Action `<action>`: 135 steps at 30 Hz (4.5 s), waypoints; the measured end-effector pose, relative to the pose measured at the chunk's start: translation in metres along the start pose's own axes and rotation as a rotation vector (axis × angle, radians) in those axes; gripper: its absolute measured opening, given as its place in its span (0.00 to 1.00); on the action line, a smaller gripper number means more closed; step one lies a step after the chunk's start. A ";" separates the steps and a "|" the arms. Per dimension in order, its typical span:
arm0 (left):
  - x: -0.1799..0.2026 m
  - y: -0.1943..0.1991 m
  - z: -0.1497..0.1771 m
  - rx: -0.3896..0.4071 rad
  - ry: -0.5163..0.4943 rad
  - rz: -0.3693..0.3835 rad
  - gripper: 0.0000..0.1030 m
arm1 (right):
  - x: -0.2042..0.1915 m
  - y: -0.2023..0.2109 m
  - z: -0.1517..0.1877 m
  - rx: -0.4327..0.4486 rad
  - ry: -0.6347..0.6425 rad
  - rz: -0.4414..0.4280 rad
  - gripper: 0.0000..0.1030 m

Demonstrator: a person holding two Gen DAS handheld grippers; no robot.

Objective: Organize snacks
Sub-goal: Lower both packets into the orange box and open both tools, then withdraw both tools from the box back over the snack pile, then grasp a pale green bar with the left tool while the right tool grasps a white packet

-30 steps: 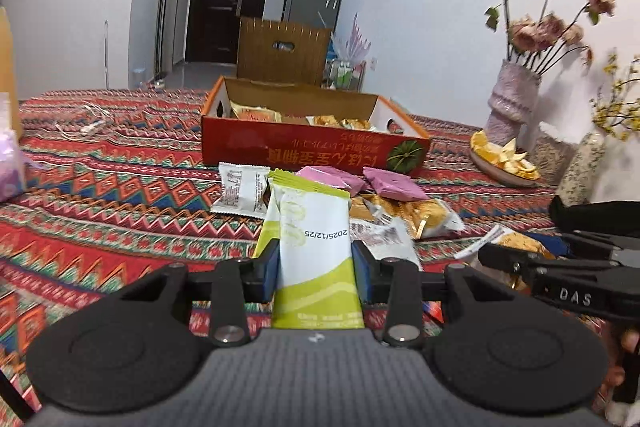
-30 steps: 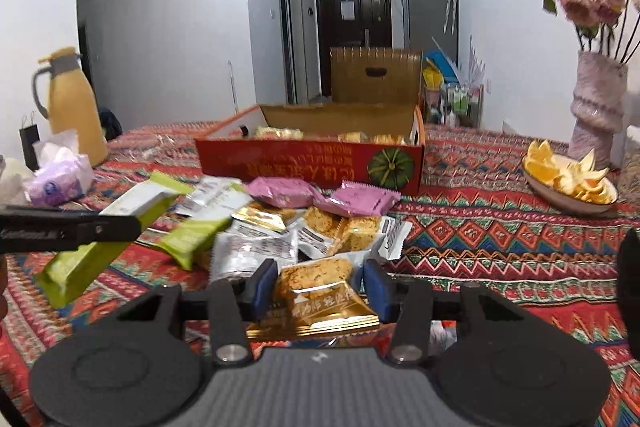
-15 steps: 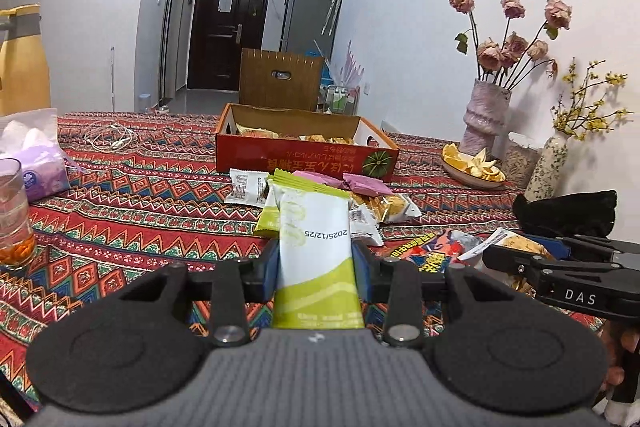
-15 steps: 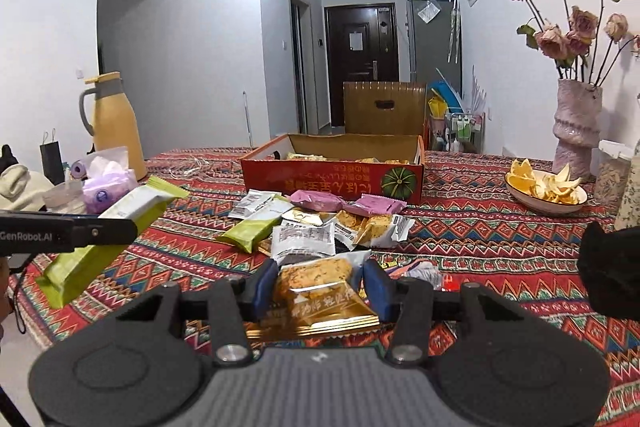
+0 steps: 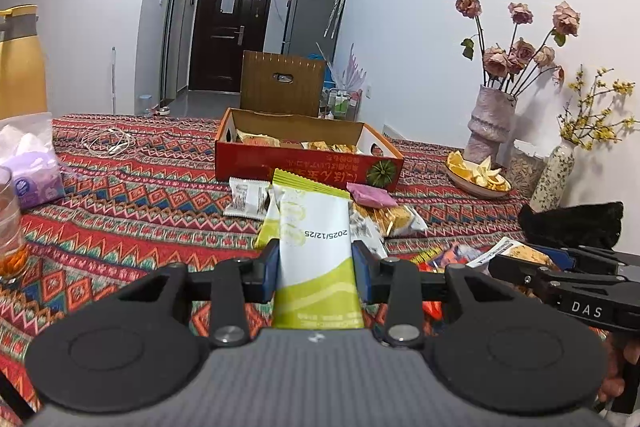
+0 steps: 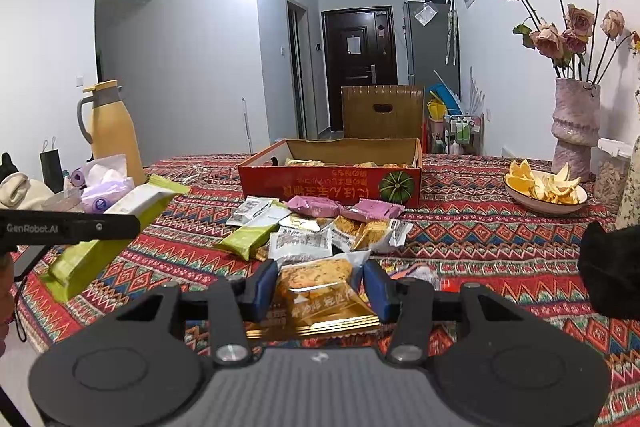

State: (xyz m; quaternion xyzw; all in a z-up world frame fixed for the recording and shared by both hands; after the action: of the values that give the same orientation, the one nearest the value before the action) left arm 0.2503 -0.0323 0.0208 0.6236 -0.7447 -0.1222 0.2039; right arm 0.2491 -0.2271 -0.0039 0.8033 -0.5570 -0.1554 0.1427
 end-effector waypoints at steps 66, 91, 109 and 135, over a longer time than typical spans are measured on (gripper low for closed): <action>-0.050 -0.195 -0.218 -0.113 -0.086 -0.075 1.00 | 0.117 -0.210 -0.220 -0.196 -0.023 0.077 0.98; -0.032 0.027 0.017 0.040 -0.017 -0.112 1.00 | 0.023 0.042 -0.032 0.063 0.076 -0.046 1.00; -0.067 0.006 0.081 -0.109 0.010 -0.178 1.00 | 0.024 0.029 0.062 -0.012 0.086 0.057 0.97; -0.058 -0.203 -0.002 -0.208 -0.101 0.058 0.73 | -0.031 -0.224 0.002 -0.292 0.577 -0.137 0.47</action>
State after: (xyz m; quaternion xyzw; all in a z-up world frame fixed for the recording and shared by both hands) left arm 0.4375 -0.0139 -0.0747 0.5703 -0.7552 -0.2239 0.2331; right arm 0.4286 -0.1224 -0.0931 0.8207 -0.4103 -0.0089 0.3975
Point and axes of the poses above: each gripper's, at about its wrist camera, not at the fingertips, and y roughly against the way its jaws point, x to its right, z to its underside, the point moved 10 cm from there along -y, roughly the way its jaws point
